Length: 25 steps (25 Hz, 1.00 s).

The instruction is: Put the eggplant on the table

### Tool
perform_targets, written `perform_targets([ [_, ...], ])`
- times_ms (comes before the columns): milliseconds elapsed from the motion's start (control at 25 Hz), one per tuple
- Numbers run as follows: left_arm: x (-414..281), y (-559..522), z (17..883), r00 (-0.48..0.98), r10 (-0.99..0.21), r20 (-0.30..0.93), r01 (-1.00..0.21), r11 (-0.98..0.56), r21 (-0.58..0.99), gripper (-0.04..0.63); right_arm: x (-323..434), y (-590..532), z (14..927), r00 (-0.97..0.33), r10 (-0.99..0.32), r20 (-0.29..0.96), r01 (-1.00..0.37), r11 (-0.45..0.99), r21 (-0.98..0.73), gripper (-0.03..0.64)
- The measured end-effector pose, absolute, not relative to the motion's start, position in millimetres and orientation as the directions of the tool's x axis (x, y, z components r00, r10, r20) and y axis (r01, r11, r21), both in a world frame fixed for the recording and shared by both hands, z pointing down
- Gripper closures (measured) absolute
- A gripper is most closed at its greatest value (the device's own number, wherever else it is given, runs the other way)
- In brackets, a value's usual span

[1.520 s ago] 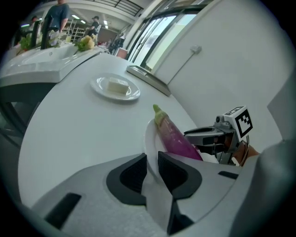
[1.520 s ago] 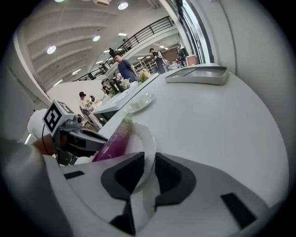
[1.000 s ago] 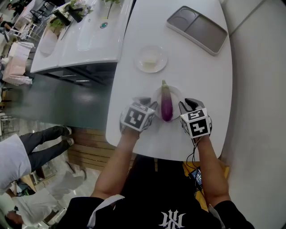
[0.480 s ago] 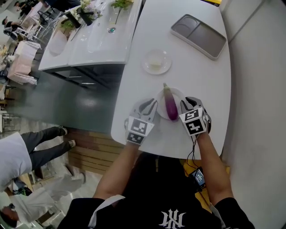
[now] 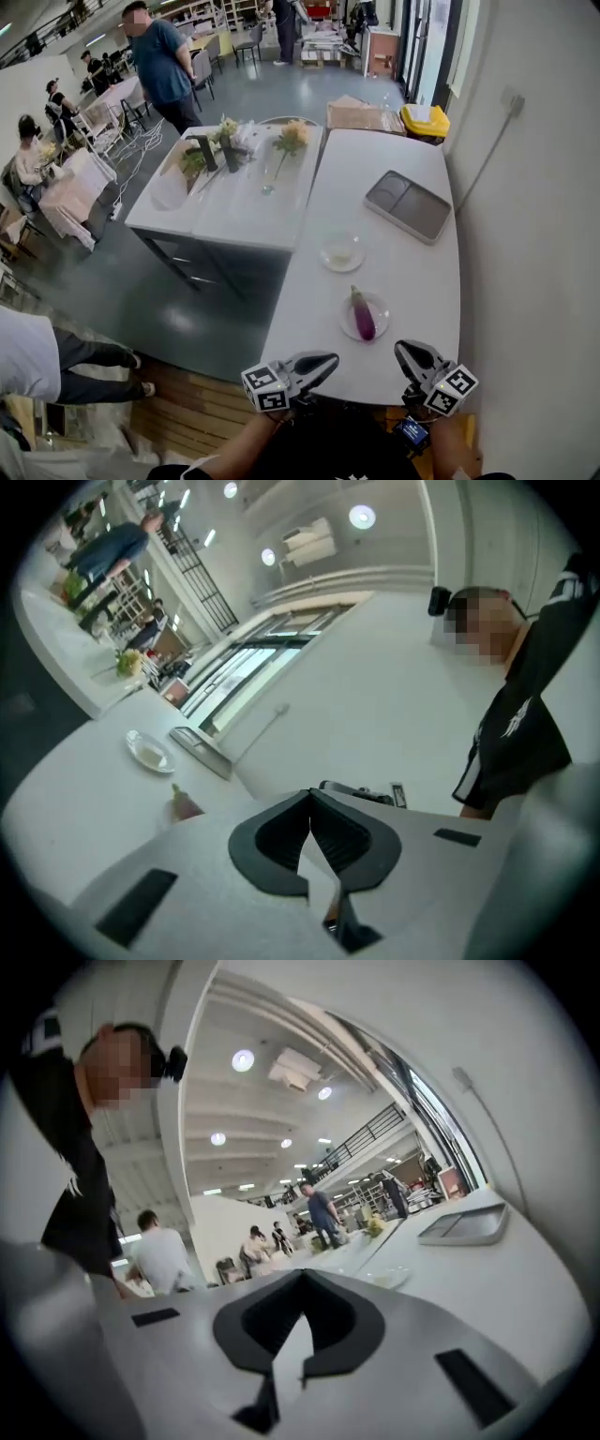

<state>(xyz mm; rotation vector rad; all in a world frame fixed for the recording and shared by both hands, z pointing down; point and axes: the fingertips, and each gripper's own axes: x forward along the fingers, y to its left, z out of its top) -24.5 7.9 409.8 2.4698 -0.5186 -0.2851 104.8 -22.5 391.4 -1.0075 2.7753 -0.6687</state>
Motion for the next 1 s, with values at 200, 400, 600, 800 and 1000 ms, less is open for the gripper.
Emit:
perform_targets([
  [200, -21.1, 58.2, 355.2, 0.928, -0.255, -0.270, -0.112, -0.885, 0.453, 0.589, 76.1, 31.4, 329.1, -0.775, -0.614, -0.146, -0.466, 0.713, -0.525, 0.614],
  [400, -23.0, 67.7, 325.3, 0.915, -0.177, -0.362, -0.025, -0.922, 0.386, 0.589, 33.2, 63.2, 299.0, -0.823, -0.526, -0.212, -0.377, 0.787, -0.488, 0.614],
  [600, -33.1, 88.4, 301.5, 0.884, -0.190, -0.427, -0.007, -0.919, 0.395, 0.589, 26.0, 89.0, 275.6, -0.830, -0.485, -0.275, -0.338, 0.830, -0.444, 0.614],
  [800, -40.9, 111.7, 315.8, 0.891, -0.240, -0.386, -0.068, -0.910, 0.410, 0.590, 29.4, 90.7, 274.3, -0.823, -0.476, -0.310, -0.314, 0.836, -0.450, 0.614],
  [1000, -26.5, 112.2, 312.1, 0.915, -0.210, -0.346, -0.082, -0.933, 0.350, 0.591, 45.9, 81.2, 252.4, -0.863, -0.375, -0.339, -0.274, 0.910, -0.310, 0.614],
])
